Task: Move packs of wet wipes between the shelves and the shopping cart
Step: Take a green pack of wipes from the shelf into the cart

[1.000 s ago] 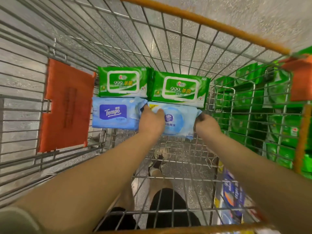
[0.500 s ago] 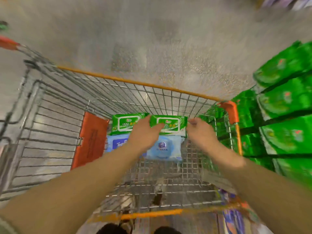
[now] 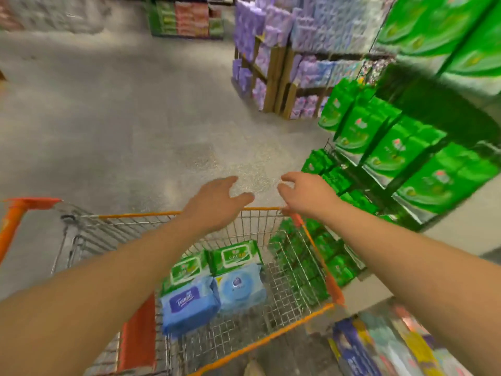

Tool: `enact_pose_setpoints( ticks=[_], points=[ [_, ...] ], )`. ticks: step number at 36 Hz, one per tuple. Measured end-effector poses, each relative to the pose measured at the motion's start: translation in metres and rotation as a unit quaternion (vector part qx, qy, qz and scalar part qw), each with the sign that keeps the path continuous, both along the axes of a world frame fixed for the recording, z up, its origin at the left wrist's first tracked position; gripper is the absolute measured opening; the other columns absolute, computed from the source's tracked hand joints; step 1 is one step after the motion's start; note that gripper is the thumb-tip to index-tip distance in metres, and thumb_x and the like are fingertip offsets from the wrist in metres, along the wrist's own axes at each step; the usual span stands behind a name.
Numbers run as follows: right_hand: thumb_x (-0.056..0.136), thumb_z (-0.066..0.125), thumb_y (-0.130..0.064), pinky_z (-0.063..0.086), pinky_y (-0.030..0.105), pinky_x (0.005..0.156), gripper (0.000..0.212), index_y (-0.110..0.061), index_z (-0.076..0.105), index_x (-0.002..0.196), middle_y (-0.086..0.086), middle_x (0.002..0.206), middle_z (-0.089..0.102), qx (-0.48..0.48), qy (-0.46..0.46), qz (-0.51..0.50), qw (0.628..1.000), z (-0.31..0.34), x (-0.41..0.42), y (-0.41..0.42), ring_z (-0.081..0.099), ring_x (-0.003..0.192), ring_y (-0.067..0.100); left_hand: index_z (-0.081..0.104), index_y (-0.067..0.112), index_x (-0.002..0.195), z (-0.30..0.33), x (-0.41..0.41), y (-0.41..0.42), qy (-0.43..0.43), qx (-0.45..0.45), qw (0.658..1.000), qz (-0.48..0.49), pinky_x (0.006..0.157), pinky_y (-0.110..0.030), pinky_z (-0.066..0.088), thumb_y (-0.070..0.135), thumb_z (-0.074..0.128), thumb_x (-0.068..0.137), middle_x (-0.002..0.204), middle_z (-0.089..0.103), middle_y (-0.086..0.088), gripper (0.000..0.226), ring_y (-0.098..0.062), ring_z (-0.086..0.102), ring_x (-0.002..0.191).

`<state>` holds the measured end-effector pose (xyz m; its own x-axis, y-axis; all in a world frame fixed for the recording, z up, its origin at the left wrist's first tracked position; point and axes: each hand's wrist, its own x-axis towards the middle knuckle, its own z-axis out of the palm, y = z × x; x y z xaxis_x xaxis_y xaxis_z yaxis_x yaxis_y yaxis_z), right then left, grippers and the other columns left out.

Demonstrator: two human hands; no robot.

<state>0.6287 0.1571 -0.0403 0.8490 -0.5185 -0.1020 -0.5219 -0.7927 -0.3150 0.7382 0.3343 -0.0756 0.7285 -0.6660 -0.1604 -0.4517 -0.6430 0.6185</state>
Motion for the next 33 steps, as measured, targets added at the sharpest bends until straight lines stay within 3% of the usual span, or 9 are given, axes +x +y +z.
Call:
enact_pose_setpoints(
  ticks=[6,8,15,20,28,33],
  points=[
    [0.103,0.042,-0.042,0.043,0.032,0.103,0.052,-0.017,0.049,0.147,0.009,0.146,0.055,-0.085,0.031,-0.009,0.996,0.065,-0.05,0.012,0.055,0.128,0.029,0.036,0.03,0.159,0.058,-0.035,-0.017,-0.023,-0.042,0.996,-0.072,0.113,-0.035,0.031,0.064,0.053,0.096,0.166,0.032,0.001,0.074,-0.023,0.033,0.15],
    [0.103,0.042,-0.042,0.044,0.031,0.1,0.052,-0.018,0.048,0.148,0.012,0.142,0.058,-0.11,0.041,-0.017,0.993,0.085,-0.071,0.012,0.058,0.123,0.029,0.037,0.029,0.158,0.074,-0.049,-0.026,-0.029,-0.05,0.993,-0.103,0.116,-0.038,0.03,0.063,0.054,0.096,0.166,0.033,0.001,0.073,-0.022,0.033,0.15],
    [0.101,0.045,-0.046,0.04,0.035,0.109,0.051,-0.025,0.048,0.148,0.007,0.151,0.051,-0.161,0.038,-0.094,0.982,0.138,-0.169,-0.004,0.049,0.136,0.028,0.042,0.025,0.156,0.121,-0.113,-0.066,-0.06,-0.076,0.973,-0.209,0.113,-0.035,0.033,0.058,0.059,0.095,0.162,0.041,-0.004,0.071,-0.024,0.039,0.147],
    [0.104,0.042,-0.045,0.035,0.033,0.112,0.055,-0.02,0.042,0.152,0.007,0.156,0.044,-0.172,0.064,-0.15,0.972,0.156,-0.262,-0.016,0.044,0.14,0.029,0.041,0.024,0.157,0.14,-0.168,-0.097,-0.081,-0.101,0.954,-0.269,0.117,-0.036,0.031,0.061,0.06,0.094,0.163,0.039,-0.003,0.076,-0.022,0.037,0.149],
    [0.101,0.046,-0.047,0.04,0.038,0.107,0.054,-0.019,0.047,0.148,0.009,0.151,0.049,-0.161,0.071,-0.263,0.948,0.156,-0.426,-0.024,0.048,0.135,0.032,0.041,0.024,0.157,0.16,-0.287,-0.142,-0.114,-0.088,0.921,-0.362,0.12,-0.039,0.027,0.06,0.059,0.095,0.164,0.038,-0.005,0.074,-0.026,0.033,0.151],
    [0.1,0.047,-0.049,0.039,0.038,0.109,0.056,-0.027,0.042,0.151,0.008,0.154,0.046,-0.146,0.075,-0.317,0.934,0.153,-0.524,-0.025,0.045,0.137,0.033,0.048,0.022,0.152,0.167,-0.372,-0.162,-0.116,-0.095,0.903,-0.402,0.112,-0.033,0.036,0.058,0.06,0.095,0.156,0.05,-0.007,0.068,-0.025,0.048,0.141]
  ],
)
